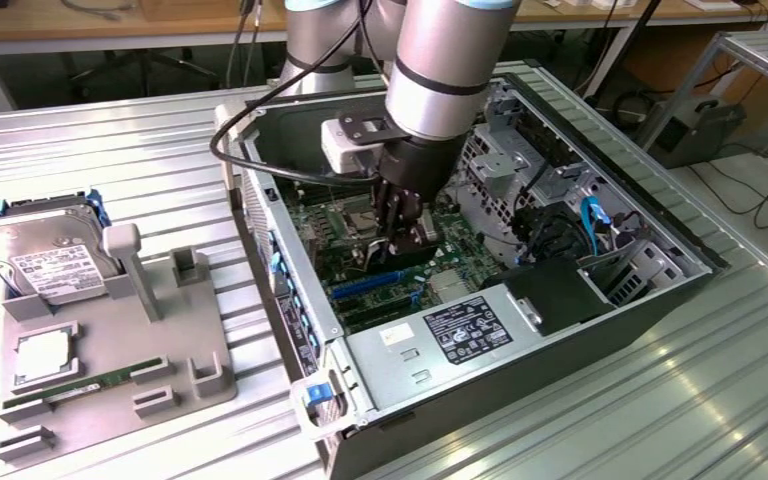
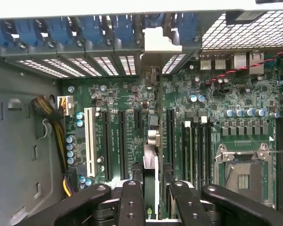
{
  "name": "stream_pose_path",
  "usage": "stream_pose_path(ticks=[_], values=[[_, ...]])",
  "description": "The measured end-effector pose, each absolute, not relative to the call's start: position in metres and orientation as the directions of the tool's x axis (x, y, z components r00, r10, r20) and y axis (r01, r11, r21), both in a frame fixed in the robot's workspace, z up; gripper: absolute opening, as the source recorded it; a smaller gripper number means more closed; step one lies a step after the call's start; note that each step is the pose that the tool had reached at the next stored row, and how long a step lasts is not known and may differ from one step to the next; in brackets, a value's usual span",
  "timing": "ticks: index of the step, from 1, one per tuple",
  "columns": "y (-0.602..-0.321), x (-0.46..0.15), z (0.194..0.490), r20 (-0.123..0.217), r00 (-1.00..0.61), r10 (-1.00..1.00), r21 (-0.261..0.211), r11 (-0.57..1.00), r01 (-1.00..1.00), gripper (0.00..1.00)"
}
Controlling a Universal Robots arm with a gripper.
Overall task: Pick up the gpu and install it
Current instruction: 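Insert the gpu into the slot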
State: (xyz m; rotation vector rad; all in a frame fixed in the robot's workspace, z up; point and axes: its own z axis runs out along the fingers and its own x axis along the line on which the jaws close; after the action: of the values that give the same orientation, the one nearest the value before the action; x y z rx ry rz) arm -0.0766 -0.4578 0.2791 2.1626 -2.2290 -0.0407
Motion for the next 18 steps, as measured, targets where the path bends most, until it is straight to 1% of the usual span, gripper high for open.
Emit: stream_pose_path(ticks=[18], values=[[-0.457,-0.083,0.263,-0.002,-0.010,-1.000,0.044,0.010,-0.999,0.26]])
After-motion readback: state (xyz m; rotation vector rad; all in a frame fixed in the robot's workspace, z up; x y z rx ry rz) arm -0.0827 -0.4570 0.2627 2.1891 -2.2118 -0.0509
